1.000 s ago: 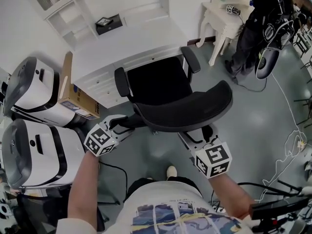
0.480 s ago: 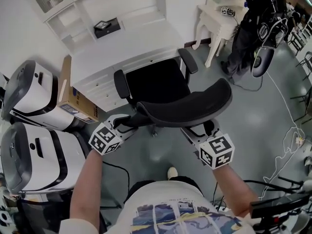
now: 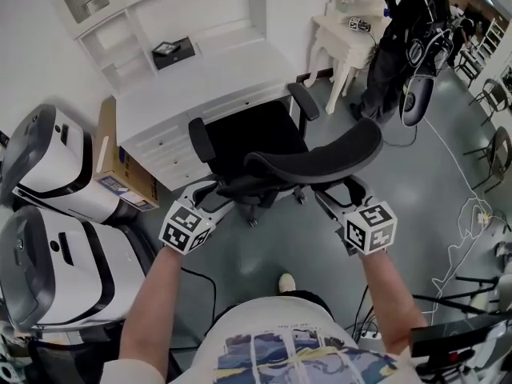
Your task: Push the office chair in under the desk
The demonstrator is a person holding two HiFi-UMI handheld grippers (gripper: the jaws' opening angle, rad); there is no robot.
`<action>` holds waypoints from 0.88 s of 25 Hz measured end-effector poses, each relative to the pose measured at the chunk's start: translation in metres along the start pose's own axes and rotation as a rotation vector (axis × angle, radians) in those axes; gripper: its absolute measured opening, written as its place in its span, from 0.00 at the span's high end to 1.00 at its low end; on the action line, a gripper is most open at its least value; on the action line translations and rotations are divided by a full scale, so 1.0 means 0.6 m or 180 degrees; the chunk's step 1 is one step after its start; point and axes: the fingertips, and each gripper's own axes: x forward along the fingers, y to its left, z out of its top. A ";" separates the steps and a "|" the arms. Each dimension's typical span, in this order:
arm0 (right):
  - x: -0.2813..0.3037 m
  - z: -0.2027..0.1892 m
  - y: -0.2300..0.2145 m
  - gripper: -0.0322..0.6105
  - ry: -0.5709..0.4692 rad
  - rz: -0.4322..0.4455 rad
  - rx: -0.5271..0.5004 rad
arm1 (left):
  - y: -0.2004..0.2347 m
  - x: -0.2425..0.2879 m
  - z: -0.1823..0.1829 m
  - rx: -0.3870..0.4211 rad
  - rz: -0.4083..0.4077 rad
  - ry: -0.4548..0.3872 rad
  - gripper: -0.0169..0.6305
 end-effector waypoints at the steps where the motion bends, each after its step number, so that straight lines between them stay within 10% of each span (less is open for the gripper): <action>1: -0.008 -0.002 0.002 0.42 -0.0001 -0.0056 0.0035 | -0.003 -0.013 0.002 -0.0014 -0.0025 -0.0045 0.57; 8: -0.065 -0.021 0.014 0.46 -0.0019 -0.0458 0.0219 | -0.025 -0.093 0.013 -0.0147 -0.0055 -0.0280 0.67; 13: -0.109 -0.043 0.076 0.85 -0.0052 -0.0518 0.0233 | -0.070 -0.142 0.022 -0.0204 -0.0177 -0.0441 0.87; 22: -0.154 -0.089 0.222 0.91 -0.0006 -0.0392 0.0313 | -0.152 -0.231 -0.007 -0.0338 -0.0525 -0.0481 0.95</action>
